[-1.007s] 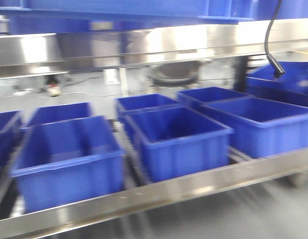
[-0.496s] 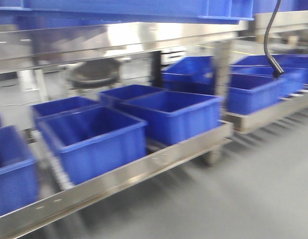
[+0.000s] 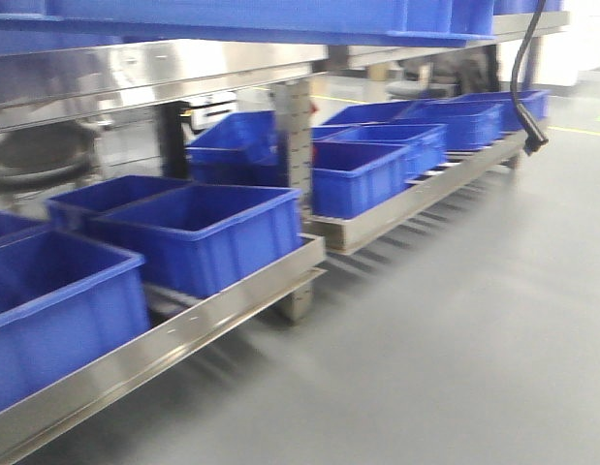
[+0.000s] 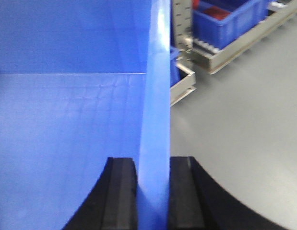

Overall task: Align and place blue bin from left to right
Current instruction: 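Drive the base across the floor carrying the bin raised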

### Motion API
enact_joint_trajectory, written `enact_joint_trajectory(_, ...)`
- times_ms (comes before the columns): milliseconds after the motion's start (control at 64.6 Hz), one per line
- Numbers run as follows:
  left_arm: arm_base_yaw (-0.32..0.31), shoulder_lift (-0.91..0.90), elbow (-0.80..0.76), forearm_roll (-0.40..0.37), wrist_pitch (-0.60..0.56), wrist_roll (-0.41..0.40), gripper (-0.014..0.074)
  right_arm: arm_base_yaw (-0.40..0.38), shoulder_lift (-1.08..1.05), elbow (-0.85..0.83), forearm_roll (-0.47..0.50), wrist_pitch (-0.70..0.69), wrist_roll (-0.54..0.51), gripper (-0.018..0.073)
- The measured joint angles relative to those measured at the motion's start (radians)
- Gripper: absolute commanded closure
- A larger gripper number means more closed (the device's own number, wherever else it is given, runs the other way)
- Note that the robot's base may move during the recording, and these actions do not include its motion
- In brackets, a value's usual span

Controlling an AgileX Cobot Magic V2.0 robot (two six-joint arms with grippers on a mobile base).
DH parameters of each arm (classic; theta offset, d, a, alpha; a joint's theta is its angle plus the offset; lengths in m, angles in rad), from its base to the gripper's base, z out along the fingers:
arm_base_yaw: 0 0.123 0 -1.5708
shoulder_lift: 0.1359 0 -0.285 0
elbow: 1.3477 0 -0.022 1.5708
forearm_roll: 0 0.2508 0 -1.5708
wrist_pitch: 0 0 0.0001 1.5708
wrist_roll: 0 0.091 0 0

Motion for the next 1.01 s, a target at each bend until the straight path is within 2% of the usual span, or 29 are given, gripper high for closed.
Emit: enact_joint_trajectory(1007, 0.0, 0.0, 0.0, 0.002, 0.0, 0.0, 0.0707, 0.0, 0.0, 0.0, 0.0, -0.002, 0.0, 0.0711)
